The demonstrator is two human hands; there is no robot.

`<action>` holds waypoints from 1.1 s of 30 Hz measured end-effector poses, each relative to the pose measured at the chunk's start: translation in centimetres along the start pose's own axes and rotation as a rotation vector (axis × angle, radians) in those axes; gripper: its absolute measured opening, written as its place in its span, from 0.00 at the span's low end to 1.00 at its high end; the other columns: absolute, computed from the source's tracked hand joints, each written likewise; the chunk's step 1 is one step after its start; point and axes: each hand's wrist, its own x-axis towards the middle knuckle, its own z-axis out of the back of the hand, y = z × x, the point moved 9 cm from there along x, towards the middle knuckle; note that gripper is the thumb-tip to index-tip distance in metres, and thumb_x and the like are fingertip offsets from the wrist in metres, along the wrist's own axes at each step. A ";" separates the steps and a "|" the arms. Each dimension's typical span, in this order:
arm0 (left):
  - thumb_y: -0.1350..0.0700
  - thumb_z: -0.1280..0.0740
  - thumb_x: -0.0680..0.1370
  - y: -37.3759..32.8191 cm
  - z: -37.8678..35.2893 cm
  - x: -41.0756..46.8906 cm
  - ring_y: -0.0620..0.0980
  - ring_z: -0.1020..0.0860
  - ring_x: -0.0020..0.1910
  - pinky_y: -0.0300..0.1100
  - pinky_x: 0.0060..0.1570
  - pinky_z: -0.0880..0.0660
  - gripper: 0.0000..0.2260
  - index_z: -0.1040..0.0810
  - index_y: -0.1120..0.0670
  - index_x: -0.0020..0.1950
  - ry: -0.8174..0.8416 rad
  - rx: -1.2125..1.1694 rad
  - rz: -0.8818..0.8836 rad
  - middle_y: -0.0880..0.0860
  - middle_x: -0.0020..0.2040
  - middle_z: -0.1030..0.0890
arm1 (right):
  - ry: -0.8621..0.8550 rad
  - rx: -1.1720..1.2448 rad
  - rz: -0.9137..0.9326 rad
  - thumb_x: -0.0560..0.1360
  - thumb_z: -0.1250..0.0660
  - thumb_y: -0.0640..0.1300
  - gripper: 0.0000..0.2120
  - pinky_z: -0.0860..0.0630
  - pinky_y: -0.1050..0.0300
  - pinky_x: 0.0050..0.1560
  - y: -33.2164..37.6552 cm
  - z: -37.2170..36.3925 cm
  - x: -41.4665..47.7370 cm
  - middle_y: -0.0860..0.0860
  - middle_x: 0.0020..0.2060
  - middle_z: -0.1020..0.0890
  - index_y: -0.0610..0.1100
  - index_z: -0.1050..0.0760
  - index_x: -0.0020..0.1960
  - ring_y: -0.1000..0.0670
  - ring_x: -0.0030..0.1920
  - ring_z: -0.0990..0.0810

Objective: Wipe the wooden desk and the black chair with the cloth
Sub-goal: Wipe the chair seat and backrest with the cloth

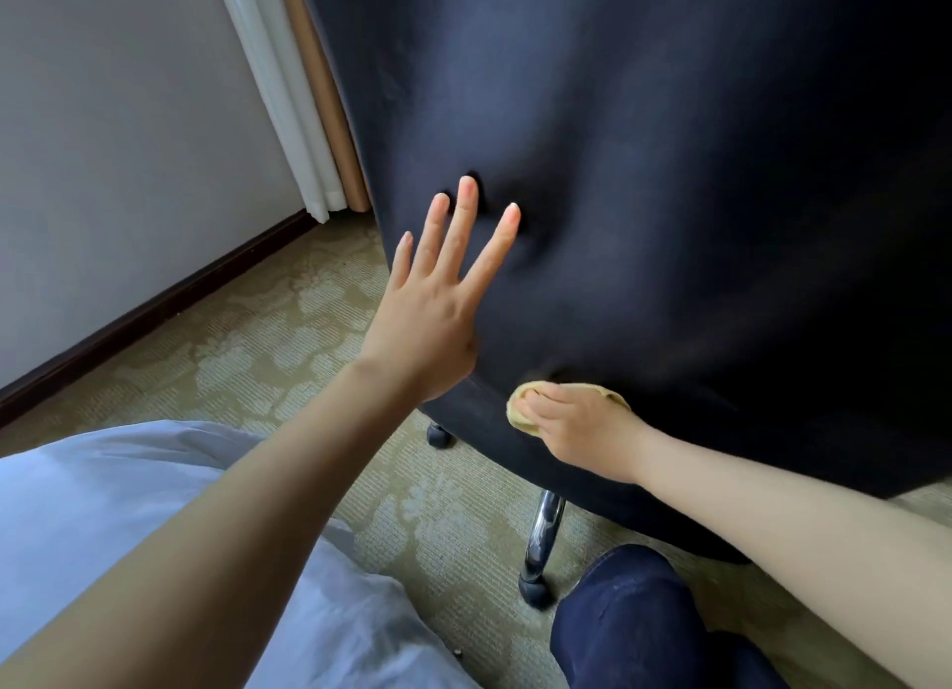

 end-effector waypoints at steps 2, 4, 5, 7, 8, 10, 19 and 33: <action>0.68 0.36 0.68 -0.1 0.1 -0.1 0.60 0.62 0.76 0.56 0.73 0.51 0.49 0.71 0.45 0.71 0.007 0.022 -0.002 0.51 0.70 0.74 | 0.056 -0.055 0.096 0.71 0.32 0.47 0.10 0.32 0.55 0.66 1.9 -1.6 -2.7 0.53 0.58 0.21 0.51 0.17 0.50 0.51 0.63 0.26; 0.67 0.35 0.69 0.0 0.1 -0.1 0.60 0.63 0.76 0.55 0.73 0.52 0.50 0.72 0.45 0.71 0.018 0.046 0.003 0.51 0.69 0.75 | 0.079 -0.074 0.105 0.71 0.30 0.48 0.08 0.32 0.55 0.67 2.1 -1.9 -5.3 0.53 0.56 0.20 0.50 0.17 0.49 0.51 0.64 0.27; 0.67 0.35 0.69 0.0 0.1 -0.1 0.60 0.63 0.76 0.55 0.73 0.52 0.50 0.72 0.45 0.71 0.021 0.053 0.006 0.52 0.69 0.75 | 0.066 -0.058 0.074 0.70 0.28 0.48 0.07 0.31 0.57 0.66 1.8 -1.7 -6.3 0.54 0.53 0.18 0.50 0.16 0.46 0.53 0.62 0.25; 0.65 0.34 0.70 -0.2 0.2 -0.1 0.60 0.63 0.76 0.54 0.73 0.54 0.50 0.72 0.45 0.71 0.018 0.064 0.010 0.52 0.69 0.75 | 0.009 -0.021 0.020 0.67 0.26 0.47 0.05 0.29 0.59 0.64 0.9 -0.6 -8.3 0.54 0.50 0.17 0.48 0.15 0.42 0.54 0.59 0.23; 0.65 0.34 0.70 -0.3 0.3 -0.2 0.60 0.63 0.76 0.54 0.73 0.54 0.50 0.72 0.45 0.71 0.017 0.069 0.014 0.53 0.69 0.75 | -0.055 -0.002 0.001 0.66 0.26 0.44 0.05 0.28 0.59 0.63 0.5 0.2 -9.2 0.53 0.50 0.16 0.47 0.15 0.42 0.54 0.58 0.22; 0.64 0.34 0.71 -0.3 0.5 -0.2 0.60 0.63 0.76 0.54 0.73 0.55 0.49 0.70 0.46 0.73 0.013 0.071 0.016 0.53 0.70 0.74 | -0.174 0.023 -0.046 0.67 0.33 0.37 0.09 0.26 0.59 0.61 -0.9 2.0 -10.6 0.51 0.52 0.16 0.45 0.15 0.42 0.53 0.56 0.20; 0.59 0.32 0.71 -0.9 1.5 -0.9 0.63 0.60 0.76 0.60 0.72 0.58 0.47 0.63 0.49 0.77 -0.015 0.159 0.042 0.57 0.77 0.63 | -0.440 0.046 -0.286 0.72 0.32 0.35 0.08 0.23 0.54 0.56 -9.6 11.0 -13.2 0.46 0.57 0.19 0.40 0.17 0.49 0.48 0.55 0.19; 0.68 0.41 0.67 -5.7 -1.6 -2.4 0.58 0.61 0.76 0.56 0.73 0.61 0.43 0.59 0.57 0.77 -0.018 0.169 -0.135 0.57 0.77 0.61 | -0.648 0.145 -0.461 0.75 0.38 0.35 0.11 0.25 0.55 0.60 -9.5 10.4 -4.3 0.46 0.48 0.16 0.39 0.17 0.50 0.49 0.53 0.18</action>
